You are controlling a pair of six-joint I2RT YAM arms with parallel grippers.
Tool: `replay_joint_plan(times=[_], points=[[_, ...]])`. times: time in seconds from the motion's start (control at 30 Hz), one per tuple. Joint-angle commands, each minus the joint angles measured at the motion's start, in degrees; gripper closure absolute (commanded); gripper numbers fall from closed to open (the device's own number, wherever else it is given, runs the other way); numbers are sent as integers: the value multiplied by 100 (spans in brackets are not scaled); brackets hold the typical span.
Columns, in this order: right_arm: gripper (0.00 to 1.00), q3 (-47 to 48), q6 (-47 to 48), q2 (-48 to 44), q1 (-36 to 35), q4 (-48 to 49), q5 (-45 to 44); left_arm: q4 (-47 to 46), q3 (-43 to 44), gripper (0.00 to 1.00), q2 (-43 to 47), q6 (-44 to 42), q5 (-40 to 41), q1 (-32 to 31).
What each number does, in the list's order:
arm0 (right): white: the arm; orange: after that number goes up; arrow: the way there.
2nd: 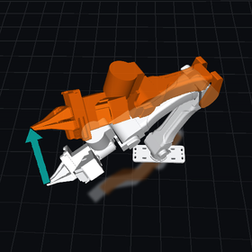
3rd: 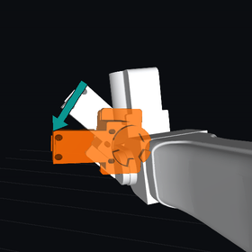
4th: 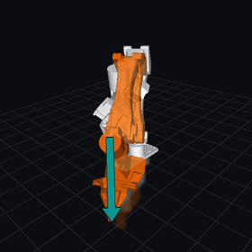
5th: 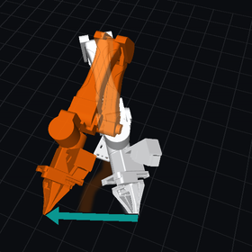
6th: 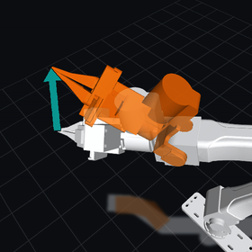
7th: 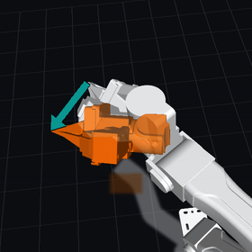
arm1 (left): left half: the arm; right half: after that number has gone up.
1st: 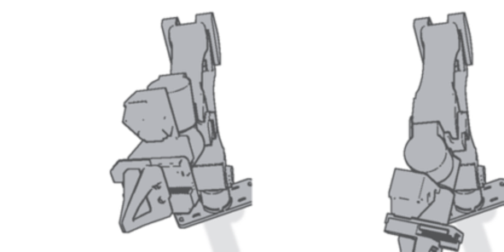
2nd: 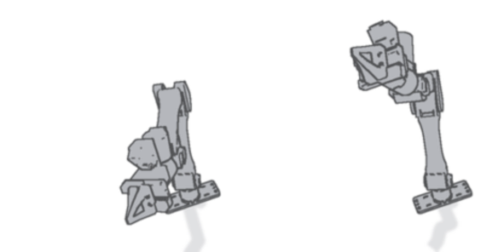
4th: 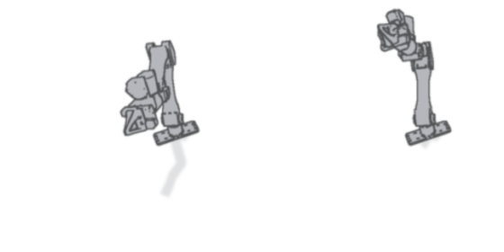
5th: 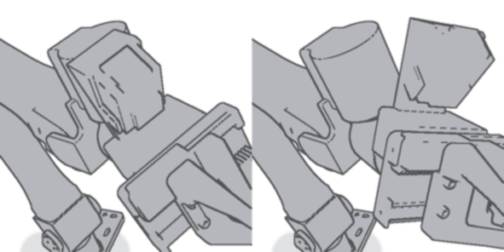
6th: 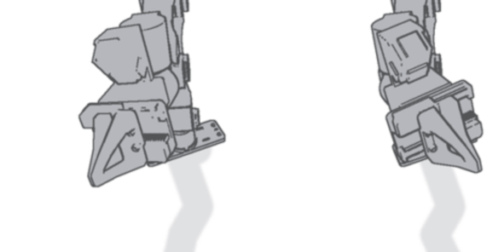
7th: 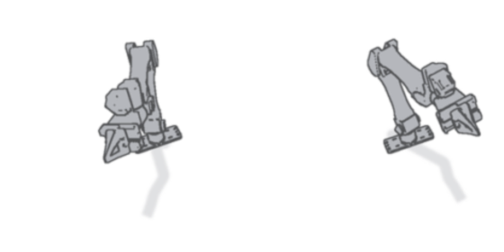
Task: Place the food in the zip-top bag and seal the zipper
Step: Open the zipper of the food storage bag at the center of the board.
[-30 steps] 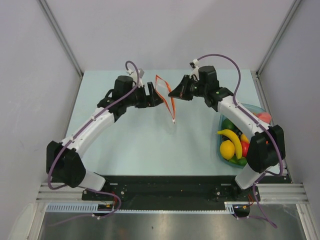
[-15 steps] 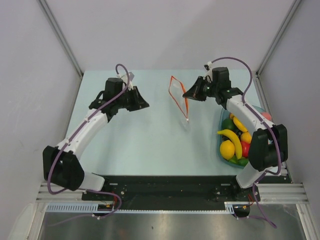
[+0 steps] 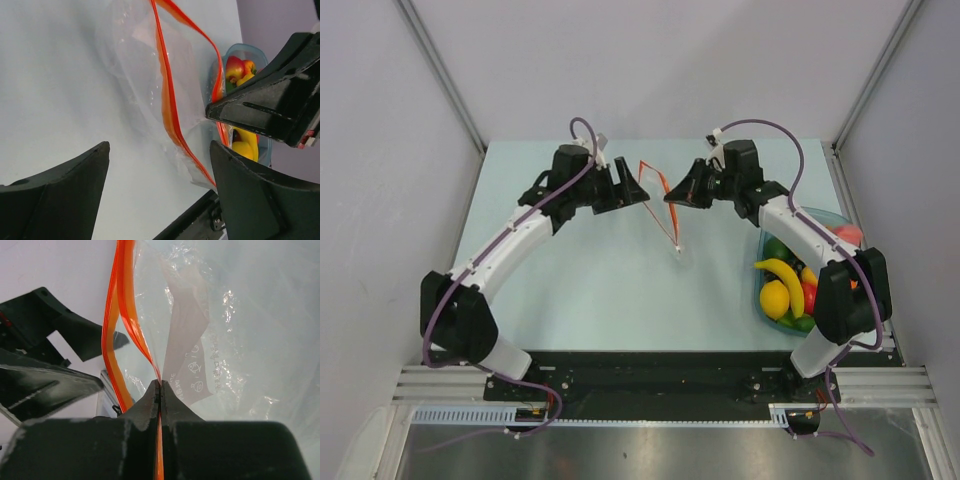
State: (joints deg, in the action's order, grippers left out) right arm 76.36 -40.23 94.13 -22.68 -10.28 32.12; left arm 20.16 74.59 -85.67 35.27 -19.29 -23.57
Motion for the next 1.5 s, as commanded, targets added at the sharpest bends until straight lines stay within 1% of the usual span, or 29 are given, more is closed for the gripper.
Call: replay_joint_plan(times=[0.0,0.13,0.2,0.23,0.3,0.33,0.37,0.4,0.43,0.47,0.5,0.53,0.6,0.67,0.8,0.9,1.0,1.1,1.13,1.2,1.23,1.33,1.47], points=[[100,28,-275,-43,-123,544,-56,-91,241,15,-274,358,145,-323],[100,28,-398,-105,-184,686,-65,48,214,21,-512,428,40,-385],[100,28,-363,-149,-150,660,-65,119,214,40,-512,306,13,-306],[100,28,-328,-175,-123,607,-83,224,223,66,-477,140,-31,-254],[100,20,-153,-263,43,326,-83,565,249,94,-259,-237,39,-69],[100,20,-30,-289,114,186,-74,698,275,100,-162,-361,144,18],[100,28,154,-333,297,-207,-83,830,276,100,-65,-467,110,219],[100,20,347,-351,395,-428,-83,1171,284,100,93,-729,49,317],[100,20,793,-342,474,-657,-66,1426,363,100,129,-897,5,405],[100,20,1049,-281,623,-1085,-4,1699,416,100,173,-1090,39,519],[100,20,1313,-229,668,-1272,14,2119,425,100,217,-1431,65,546],[100,20,1803,-185,712,-1457,14,2289,382,100,322,-1618,118,555],[100,20,2210,60,799,-1766,119,2596,276,100,428,-1908,128,556],[100,20,2570,219,826,-1871,119,2651,109,100,507,-1997,-161,547],[100,28,2801,536,818,-1688,365,2257,-172,100,464,-1577,-636,529],[100,28,2923,545,712,-1521,515,2054,-164,100,130,-1444,-822,424],[100,28,3055,405,563,-1468,559,1983,64,100,-282,-1470,-1050,327],[100,28,3065,159,501,-1494,594,2018,284,76,-424,-1470,-1112,336],[100,28,3056,98,492,-1520,576,2018,311,70,-407,-1479,-1086,336],[100,28,3065,-69,396,-1617,541,1905,285,64,-276,-1409,-1068,336],[100,20,3117,-122,343,-1652,541,1834,232,58,-223,-1374,-1051,336],[100,28,3214,-289,150,-1652,445,1649,267,54,-82,-1286,-981,327],[100,28,3144,-325,70,-1582,409,1684,486,50,-38,-1224,-945,336]])
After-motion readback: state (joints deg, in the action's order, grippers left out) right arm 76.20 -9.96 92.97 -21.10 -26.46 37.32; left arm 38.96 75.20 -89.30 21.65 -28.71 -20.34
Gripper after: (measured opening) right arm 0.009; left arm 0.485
